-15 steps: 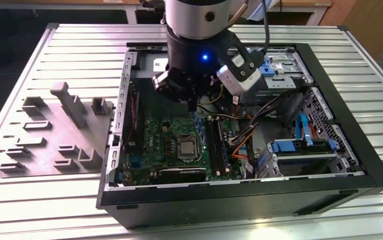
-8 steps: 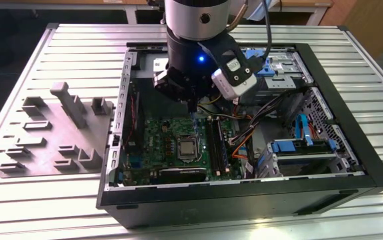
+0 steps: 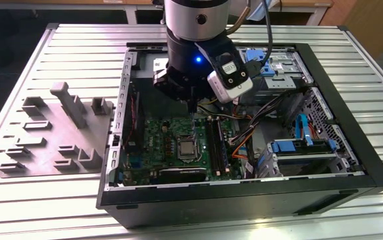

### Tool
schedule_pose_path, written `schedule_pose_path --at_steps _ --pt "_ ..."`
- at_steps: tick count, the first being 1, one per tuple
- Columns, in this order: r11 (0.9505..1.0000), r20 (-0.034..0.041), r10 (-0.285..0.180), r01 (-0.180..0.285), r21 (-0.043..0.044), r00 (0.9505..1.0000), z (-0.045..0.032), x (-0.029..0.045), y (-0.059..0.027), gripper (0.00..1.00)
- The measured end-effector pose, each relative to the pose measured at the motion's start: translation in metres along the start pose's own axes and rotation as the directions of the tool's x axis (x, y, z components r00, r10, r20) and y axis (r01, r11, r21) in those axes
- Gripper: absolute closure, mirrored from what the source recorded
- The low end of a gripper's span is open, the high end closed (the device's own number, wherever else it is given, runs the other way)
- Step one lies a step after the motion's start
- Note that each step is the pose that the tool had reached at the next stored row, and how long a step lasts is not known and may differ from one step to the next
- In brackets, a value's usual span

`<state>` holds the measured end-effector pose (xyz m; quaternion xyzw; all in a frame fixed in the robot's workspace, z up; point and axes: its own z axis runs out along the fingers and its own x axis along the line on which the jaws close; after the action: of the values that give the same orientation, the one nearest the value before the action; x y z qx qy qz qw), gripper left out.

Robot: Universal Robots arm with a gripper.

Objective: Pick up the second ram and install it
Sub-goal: 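Insert the second ram into the second slot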

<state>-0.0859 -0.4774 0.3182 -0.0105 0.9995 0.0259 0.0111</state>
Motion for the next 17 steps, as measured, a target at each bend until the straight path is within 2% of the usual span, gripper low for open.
schedule_pose_path --at_steps 4,10,17 --pt "1.0000 0.0001 0.000 0.000 -0.0002 1.0000 0.0001 -0.0001 0.0000 0.87" --pt "0.9997 0.0012 0.024 -0.024 0.0004 0.9997 0.0015 -0.0043 -0.0002 0.87" --pt "0.9996 0.0014 0.027 -0.027 0.0005 0.9996 0.0021 -0.0151 -0.0004 0.87"
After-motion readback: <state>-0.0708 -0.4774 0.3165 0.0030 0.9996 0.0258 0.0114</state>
